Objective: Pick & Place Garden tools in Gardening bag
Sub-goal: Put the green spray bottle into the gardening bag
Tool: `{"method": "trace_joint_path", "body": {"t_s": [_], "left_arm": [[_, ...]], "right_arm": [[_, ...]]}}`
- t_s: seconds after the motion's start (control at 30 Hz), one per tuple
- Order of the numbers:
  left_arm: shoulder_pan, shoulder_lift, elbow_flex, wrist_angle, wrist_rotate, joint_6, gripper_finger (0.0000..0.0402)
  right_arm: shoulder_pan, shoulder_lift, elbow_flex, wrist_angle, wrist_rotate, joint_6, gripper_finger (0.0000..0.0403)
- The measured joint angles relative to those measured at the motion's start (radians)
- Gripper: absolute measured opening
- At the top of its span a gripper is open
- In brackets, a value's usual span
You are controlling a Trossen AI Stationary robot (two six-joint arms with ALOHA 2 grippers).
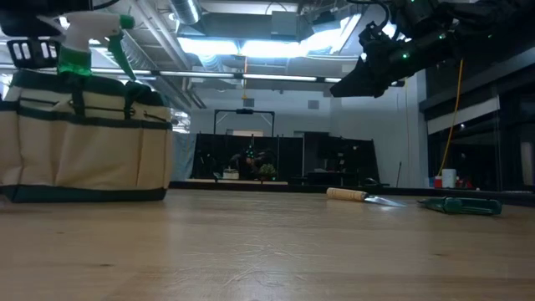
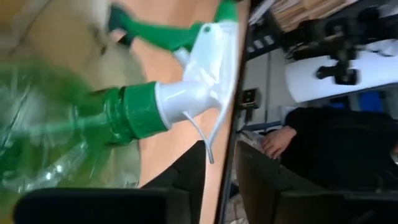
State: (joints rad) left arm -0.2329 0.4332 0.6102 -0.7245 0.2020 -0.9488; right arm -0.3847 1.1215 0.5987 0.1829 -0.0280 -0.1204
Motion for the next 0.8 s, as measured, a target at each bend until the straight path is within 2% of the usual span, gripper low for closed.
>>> {"method": "trace_joint_path", "body": {"t_s": [0.37, 0.47, 0.7, 0.8], "left_arm": [[0.000, -0.107, 0.000, 0.196, -0.006, 0.124, 0.0130], [0.000, -0.119, 0.000, 0.167, -0.027, 0.124, 0.0132], [0.000, -0.122, 0.000, -0.033, -0.175, 0.076, 0.0128], [0.000, -0.122, 0.000, -0.037, -0.184, 0.076, 0.0130]], "right_arm": [[0.000, 0.000, 0.000, 0.000, 0.000, 0.000, 0.0179], [0.000, 0.000, 0.000, 0.000, 0.000, 0.000, 0.0179], [0.000, 0.000, 0.000, 0.000, 0.000, 0.000, 0.0179], [0.000, 0.000, 0.000, 0.000, 0.000, 0.000, 0.0179]]}}
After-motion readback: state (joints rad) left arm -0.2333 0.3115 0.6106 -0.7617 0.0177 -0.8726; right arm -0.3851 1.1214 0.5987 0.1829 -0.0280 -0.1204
